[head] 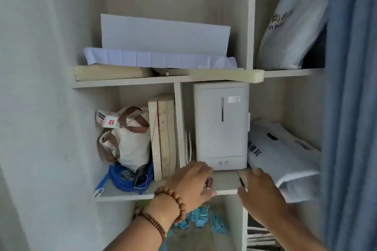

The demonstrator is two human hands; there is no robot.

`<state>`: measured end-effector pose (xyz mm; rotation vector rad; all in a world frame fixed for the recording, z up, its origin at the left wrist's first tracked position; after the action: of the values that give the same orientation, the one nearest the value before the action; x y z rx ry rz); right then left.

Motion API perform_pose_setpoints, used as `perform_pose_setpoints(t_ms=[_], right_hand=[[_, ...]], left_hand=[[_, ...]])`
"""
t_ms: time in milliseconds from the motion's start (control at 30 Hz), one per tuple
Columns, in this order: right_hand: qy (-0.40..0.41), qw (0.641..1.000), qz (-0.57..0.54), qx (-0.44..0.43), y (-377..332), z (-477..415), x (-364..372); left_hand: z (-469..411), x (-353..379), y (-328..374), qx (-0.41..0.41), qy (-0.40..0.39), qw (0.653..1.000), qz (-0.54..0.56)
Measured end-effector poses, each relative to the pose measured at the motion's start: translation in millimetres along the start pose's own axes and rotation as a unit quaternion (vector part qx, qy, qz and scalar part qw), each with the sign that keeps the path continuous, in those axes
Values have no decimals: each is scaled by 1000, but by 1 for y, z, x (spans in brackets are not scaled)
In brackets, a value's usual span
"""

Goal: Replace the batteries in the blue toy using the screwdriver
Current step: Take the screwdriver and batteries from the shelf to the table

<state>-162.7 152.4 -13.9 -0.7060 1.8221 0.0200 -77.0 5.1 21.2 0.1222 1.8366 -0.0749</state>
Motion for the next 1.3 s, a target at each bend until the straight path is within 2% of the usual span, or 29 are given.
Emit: perform_pose_setpoints(t_ms=[100, 167, 233, 333, 367, 533, 700, 933, 1000, 1100, 1300], right_hand=[[-6, 999, 33, -2, 0, -14, 16], [-32, 993, 108, -42, -5, -22, 30], [9, 989, 139, -49, -1, -29, 35], [11, 998, 59, 34, 11, -40, 41], [25, 998, 39, 36, 19, -44, 47], [-5, 1000, 14, 21, 22, -58, 60], [-34, 999, -4, 17, 27, -68, 70], [-57, 997, 52, -9, 19, -68, 61], [-10, 993, 107, -40, 12, -66, 53], [-15, 993, 114, -2, 21, -68, 60], [-3, 993, 119, -2, 26, -70, 72]], left_hand=[[-29, 17, -14, 20, -6, 997, -74], [-43, 30, -22, 21, -18, 996, -82], [-53, 41, -27, 26, -25, 996, -87], [-63, 49, -26, 31, -8, 989, -143], [-66, 51, -24, 28, -7, 986, -163], [-81, 71, -27, 0, -34, 973, -228], [-96, 83, -33, -23, -44, 977, -208], [-100, 95, -31, -21, -19, 985, -168], [-101, 97, -31, -17, -3, 989, -149], [-104, 102, -33, -17, 21, 993, -118], [-111, 108, -35, -64, 58, 994, -69]])
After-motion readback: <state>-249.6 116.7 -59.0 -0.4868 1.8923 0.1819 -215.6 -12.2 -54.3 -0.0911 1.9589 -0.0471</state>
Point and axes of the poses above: each hand's wrist, its own z-axis away from the middle knuckle, its own x-axis out of the palm, y = z × x, the point moved 8 cm from there along -z, towards the middle knuckle, and after that the axes turned 3 degrees about x, right-handed, at the moved point
